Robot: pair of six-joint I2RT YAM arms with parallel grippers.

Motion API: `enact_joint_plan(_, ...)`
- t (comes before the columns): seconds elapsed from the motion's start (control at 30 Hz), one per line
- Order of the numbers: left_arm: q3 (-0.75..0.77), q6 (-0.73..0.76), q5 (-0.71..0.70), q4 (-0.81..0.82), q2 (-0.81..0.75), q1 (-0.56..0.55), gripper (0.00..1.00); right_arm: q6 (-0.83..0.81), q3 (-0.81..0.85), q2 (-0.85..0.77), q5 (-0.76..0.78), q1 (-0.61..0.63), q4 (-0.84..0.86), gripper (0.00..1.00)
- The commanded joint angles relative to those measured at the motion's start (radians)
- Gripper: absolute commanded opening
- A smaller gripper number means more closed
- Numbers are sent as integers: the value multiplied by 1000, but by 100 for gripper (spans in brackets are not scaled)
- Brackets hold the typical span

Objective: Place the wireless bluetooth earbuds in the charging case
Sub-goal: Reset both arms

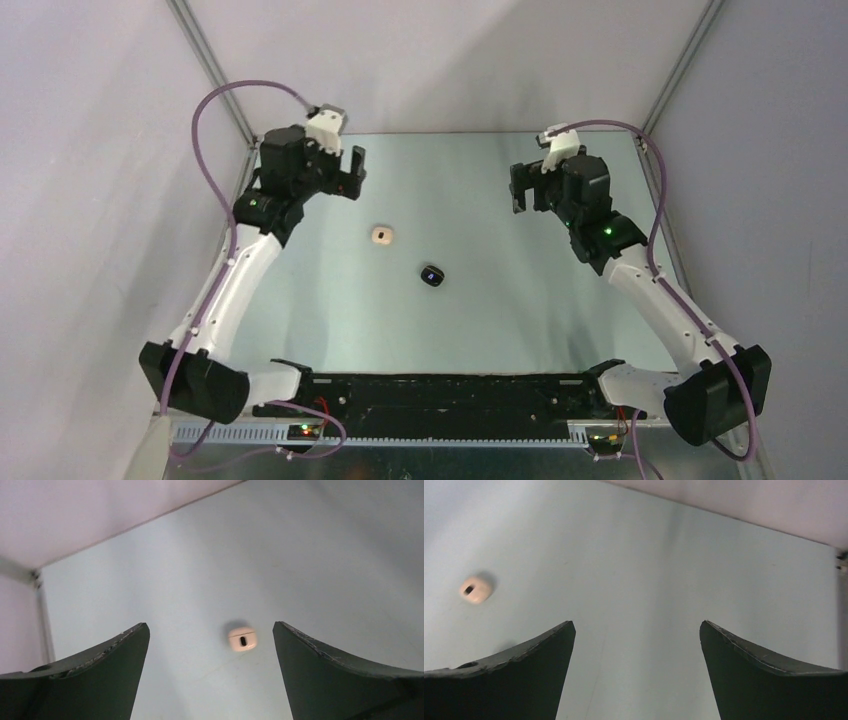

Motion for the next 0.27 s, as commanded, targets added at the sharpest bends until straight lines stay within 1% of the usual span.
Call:
enact_joint_plan(0.0,-116,-165,-265,6,-32,31,100,26,45,7,276,29,83,100)
enact_joint_plan(0.07,-155,-172,-300,62,-80,32,100,9,47,8,309,52,81,99)
enact_joint_plan(0.17,-209,-189,-341,161,-138,32,100,-5,48,8,306,81,76,99)
enact_joint_plan(0.23,-212,-183,-348,173,-145,32,100,1,48,17,295,84,79,99)
